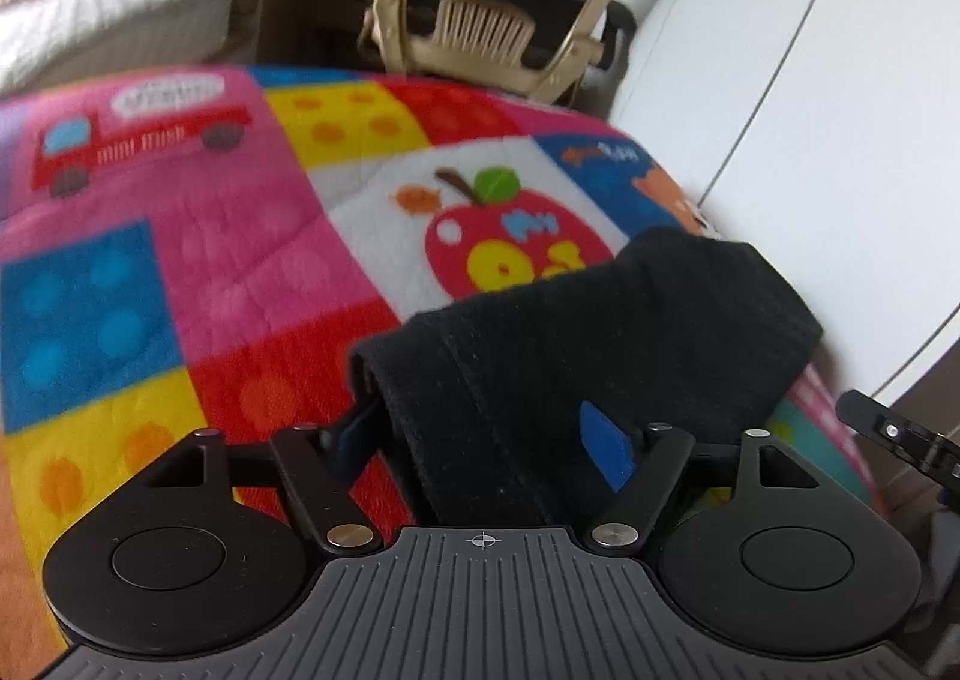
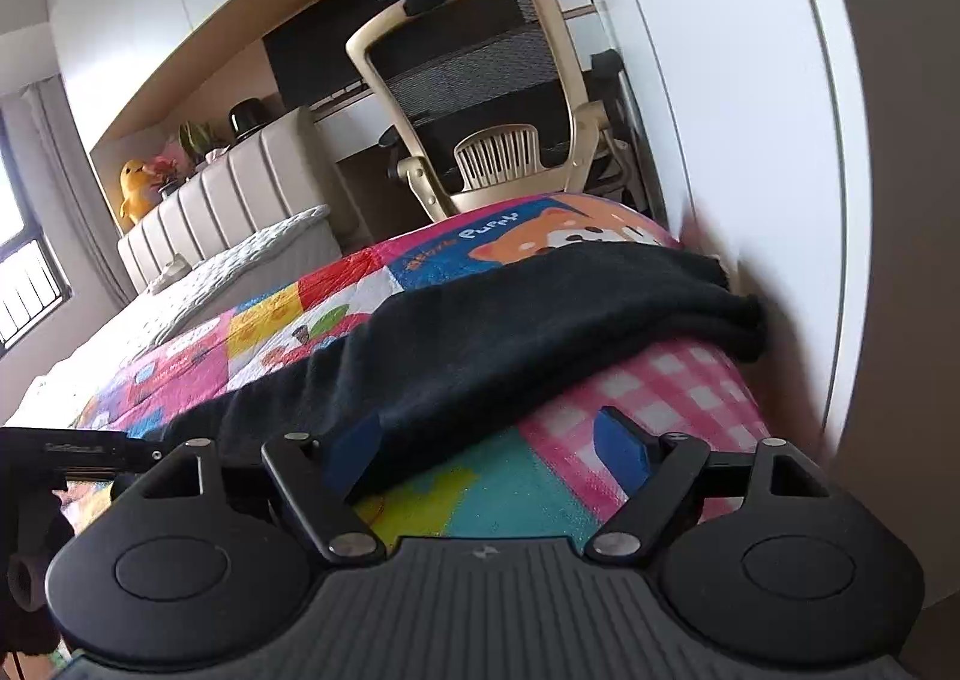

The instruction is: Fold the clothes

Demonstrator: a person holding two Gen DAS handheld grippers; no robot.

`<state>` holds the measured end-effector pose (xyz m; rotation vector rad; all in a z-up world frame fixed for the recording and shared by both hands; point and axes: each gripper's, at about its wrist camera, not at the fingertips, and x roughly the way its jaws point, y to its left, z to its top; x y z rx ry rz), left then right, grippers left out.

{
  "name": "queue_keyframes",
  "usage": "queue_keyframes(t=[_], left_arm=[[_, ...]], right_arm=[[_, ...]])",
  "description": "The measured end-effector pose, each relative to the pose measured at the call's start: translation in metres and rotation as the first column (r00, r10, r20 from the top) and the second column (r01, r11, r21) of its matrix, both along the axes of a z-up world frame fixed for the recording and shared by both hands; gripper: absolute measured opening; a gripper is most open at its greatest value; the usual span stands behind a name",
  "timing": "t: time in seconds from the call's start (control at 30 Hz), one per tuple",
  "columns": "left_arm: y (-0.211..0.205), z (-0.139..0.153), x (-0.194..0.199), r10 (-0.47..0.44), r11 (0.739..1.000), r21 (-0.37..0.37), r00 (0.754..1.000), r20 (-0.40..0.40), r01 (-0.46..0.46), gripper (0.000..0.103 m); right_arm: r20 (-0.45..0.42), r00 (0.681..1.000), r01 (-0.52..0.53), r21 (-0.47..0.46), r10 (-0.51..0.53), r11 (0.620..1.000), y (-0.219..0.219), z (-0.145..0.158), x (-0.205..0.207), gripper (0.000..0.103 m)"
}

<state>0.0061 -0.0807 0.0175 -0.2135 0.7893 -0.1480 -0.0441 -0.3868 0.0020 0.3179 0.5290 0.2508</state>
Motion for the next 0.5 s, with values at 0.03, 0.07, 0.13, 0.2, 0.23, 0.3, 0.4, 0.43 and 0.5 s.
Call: queue_keyframes(t=[0.03, 0.07, 0.13, 0.2, 0.23, 0.3, 0.4, 0.43, 0.5], left_arm=[[0.000, 0.000, -0.001, 0.005, 1.000, 0.023, 1.000, 0.011, -0.006, 0.048], [0.002, -0.001, -0.003, 0.006, 1.000, 0.030, 1.000, 0.020, -0.007, 0.045], [0.013, 0.000, -0.007, 0.005, 1.000, -0.015, 1.000, 0.026, -0.005, 0.030], [0.023, 0.002, -0.014, 0.021, 0.999, -0.033, 0.999, 0.033, -0.020, 0.030], [0.027, 0.002, -0.017, 0.033, 0.999, -0.029, 0.999, 0.040, -0.032, 0.029], [0.036, 0.005, -0.023, 0.060, 0.998, -0.022, 0.997, 0.050, -0.059, 0.025], [0.053, 0.009, -0.033, 0.105, 0.994, 0.000, 0.992, 0.064, -0.105, 0.025], [0.063, 0.010, -0.037, 0.128, 0.992, 0.015, 0.989, 0.068, -0.129, 0.025], [0.086, 0.013, -0.047, 0.198, 0.978, 0.046, 0.978, 0.071, -0.202, 0.024]], right_arm=[[0.001, 1.000, -0.003, 0.006, 0.003, 1.000, -0.001, 0.001, -0.001, 0.085], [-0.005, 1.000, -0.004, 0.021, 0.004, 1.000, -0.003, 0.001, 0.000, 0.086], [-0.021, 1.000, 0.000, 0.046, 0.001, 0.999, -0.007, 0.000, 0.001, 0.087], [-0.037, 0.999, 0.003, 0.066, -0.001, 0.998, -0.009, -0.002, 0.004, 0.090], [-0.044, 0.999, 0.006, 0.070, -0.003, 0.998, -0.010, -0.003, 0.005, 0.090], [-0.055, 0.999, 0.002, 0.078, 0.003, 0.997, -0.011, -0.004, 0.007, 0.092], [-0.050, 0.999, -0.004, 0.086, 0.008, 0.996, -0.010, -0.003, 0.005, 0.095], [-0.047, 0.999, -0.005, 0.091, 0.009, 0.996, -0.010, -0.003, 0.005, 0.096], [-0.047, 0.999, 0.004, 0.106, 0.001, 0.994, -0.012, -0.003, 0.004, 0.096]])
